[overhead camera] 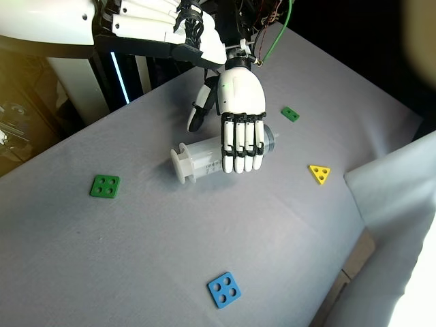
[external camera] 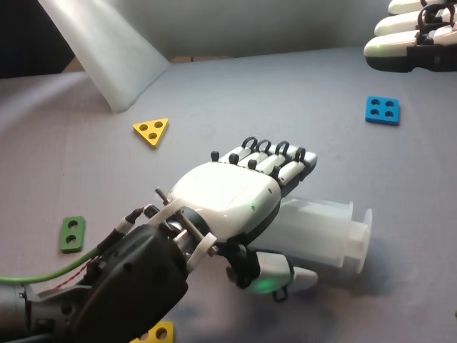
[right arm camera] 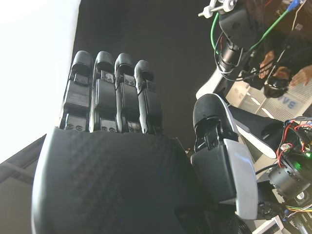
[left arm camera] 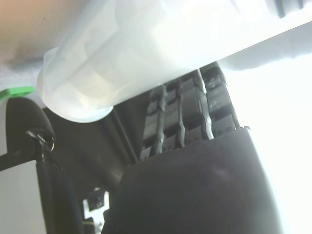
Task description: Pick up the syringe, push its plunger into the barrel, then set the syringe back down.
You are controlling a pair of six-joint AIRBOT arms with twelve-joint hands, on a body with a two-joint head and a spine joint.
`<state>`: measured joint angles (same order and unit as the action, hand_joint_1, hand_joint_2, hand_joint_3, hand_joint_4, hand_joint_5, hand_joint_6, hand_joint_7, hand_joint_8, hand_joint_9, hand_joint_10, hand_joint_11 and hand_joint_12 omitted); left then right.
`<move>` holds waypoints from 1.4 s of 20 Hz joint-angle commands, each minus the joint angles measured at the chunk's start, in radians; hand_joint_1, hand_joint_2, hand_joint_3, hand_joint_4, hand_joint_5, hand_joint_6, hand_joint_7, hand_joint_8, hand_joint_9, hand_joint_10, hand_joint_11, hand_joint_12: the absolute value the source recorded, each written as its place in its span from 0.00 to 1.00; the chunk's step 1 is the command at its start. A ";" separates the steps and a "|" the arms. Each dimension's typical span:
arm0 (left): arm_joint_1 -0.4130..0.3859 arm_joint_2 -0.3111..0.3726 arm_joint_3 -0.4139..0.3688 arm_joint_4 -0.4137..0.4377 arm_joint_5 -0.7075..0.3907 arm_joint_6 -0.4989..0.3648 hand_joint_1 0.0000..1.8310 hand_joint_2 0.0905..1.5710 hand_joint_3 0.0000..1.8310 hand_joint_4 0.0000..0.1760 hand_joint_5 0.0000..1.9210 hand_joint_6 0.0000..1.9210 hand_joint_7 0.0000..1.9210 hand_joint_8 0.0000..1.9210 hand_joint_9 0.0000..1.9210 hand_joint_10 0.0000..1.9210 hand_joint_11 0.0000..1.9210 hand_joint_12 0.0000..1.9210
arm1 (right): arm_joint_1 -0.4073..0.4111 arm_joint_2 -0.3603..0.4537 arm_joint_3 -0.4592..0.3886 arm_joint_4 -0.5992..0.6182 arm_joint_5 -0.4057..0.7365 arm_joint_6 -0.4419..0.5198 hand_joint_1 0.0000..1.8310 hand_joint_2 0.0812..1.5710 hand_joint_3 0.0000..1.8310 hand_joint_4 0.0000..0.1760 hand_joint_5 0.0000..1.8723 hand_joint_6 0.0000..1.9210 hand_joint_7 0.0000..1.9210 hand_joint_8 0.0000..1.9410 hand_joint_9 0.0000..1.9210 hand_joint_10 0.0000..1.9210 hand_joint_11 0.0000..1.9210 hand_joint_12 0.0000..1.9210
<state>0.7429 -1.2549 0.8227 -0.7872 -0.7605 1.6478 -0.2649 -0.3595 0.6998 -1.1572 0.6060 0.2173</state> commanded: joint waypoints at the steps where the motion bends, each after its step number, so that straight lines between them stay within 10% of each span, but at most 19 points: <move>1: -0.030 0.011 -0.002 0.073 -0.075 -0.006 0.27 0.63 0.00 0.00 0.00 0.00 0.00 0.00 0.01 0.00 0.00 0.16 | 0.015 0.000 -0.002 0.060 0.043 -0.009 0.00 0.85 0.00 0.00 0.14 0.00 0.12 0.00 0.08 0.00 0.00 0.16; 6: -0.174 0.119 -0.004 0.137 0.128 -0.029 0.23 0.61 0.00 0.00 0.00 0.00 0.00 0.00 0.00 0.00 0.00 0.12 | 0.028 -0.008 0.001 0.041 0.040 -0.098 0.00 0.85 0.00 0.00 0.14 0.00 0.12 0.00 0.08 0.00 0.00 0.15; 11: -0.296 0.210 -0.007 0.340 0.294 -0.250 0.24 0.62 0.00 0.00 0.00 0.00 0.00 0.00 0.00 0.00 0.00 0.08 | 0.047 -0.025 0.003 -0.008 0.041 -0.080 0.00 0.85 0.00 0.00 0.15 0.00 0.12 0.00 0.09 0.00 0.00 0.17; 16: -0.418 0.364 -0.038 0.864 0.446 -0.735 0.25 0.62 0.00 0.00 0.05 0.00 0.04 0.00 0.03 0.00 0.00 0.16 | 0.053 -0.025 0.002 -0.013 0.040 -0.072 0.00 0.85 0.00 0.00 0.14 0.00 0.12 0.00 0.08 0.00 0.00 0.15; 19: -0.478 0.466 -0.092 1.085 0.518 -0.920 0.30 0.71 0.00 0.00 0.29 0.01 0.31 0.02 0.27 0.03 0.01 0.50 | 0.054 -0.025 -0.004 -0.018 0.040 -0.072 0.00 0.88 0.00 0.00 0.27 0.02 0.27 0.01 0.23 0.03 0.00 0.50; 20: -0.493 0.490 -0.103 1.176 0.531 -1.002 0.32 0.74 0.00 0.00 0.36 0.07 0.34 0.19 0.25 0.30 0.04 0.60 | 0.054 -0.025 -0.006 -0.023 0.040 -0.072 0.00 0.91 0.00 0.00 0.32 0.02 0.34 0.03 0.29 0.05 0.01 0.61; 21: -0.510 0.512 -0.110 1.296 0.542 -1.103 0.32 0.74 0.00 0.00 0.36 0.07 0.34 0.19 0.25 0.30 0.04 0.60 | 0.054 -0.025 -0.008 -0.027 0.040 -0.072 0.00 0.91 0.00 0.00 0.32 0.02 0.34 0.03 0.29 0.05 0.01 0.61; 22: -0.521 0.526 -0.111 1.467 0.542 -1.275 0.46 0.79 0.00 0.37 0.36 0.66 0.31 0.76 0.24 0.80 0.12 0.82 | 0.054 -0.025 -0.010 -0.027 0.040 -0.072 0.01 0.93 0.00 0.00 0.41 0.09 0.41 0.24 0.31 0.40 0.11 0.71; 23: -0.525 0.527 -0.106 1.573 0.530 -1.392 0.36 0.84 0.01 0.00 0.34 0.81 0.30 0.94 0.25 0.96 0.14 0.96 | 0.054 -0.025 -0.010 -0.027 0.040 -0.072 0.09 0.92 0.00 0.00 0.44 0.27 0.41 0.51 0.32 0.63 0.18 0.78; 26: -0.539 0.519 -0.080 1.995 0.450 -1.807 0.27 0.94 0.01 0.00 0.35 1.00 0.35 1.00 0.36 1.00 0.33 1.00 | 0.054 -0.025 -0.012 -0.027 0.040 -0.072 0.18 0.92 0.00 0.00 0.33 0.93 0.35 0.97 0.33 0.98 0.26 0.99; 28: -0.551 0.511 -0.075 2.133 0.431 -1.944 0.16 1.00 0.02 0.00 0.38 1.00 0.40 1.00 0.41 1.00 0.41 1.00 | 0.054 -0.024 -0.013 -0.027 0.040 -0.072 0.18 0.94 0.00 0.00 0.36 1.00 0.38 1.00 0.39 1.00 0.36 1.00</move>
<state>0.2066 -0.7425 0.7490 1.3716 -0.2775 -0.2951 -0.2276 -0.3836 0.6914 -1.2434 0.6022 0.1413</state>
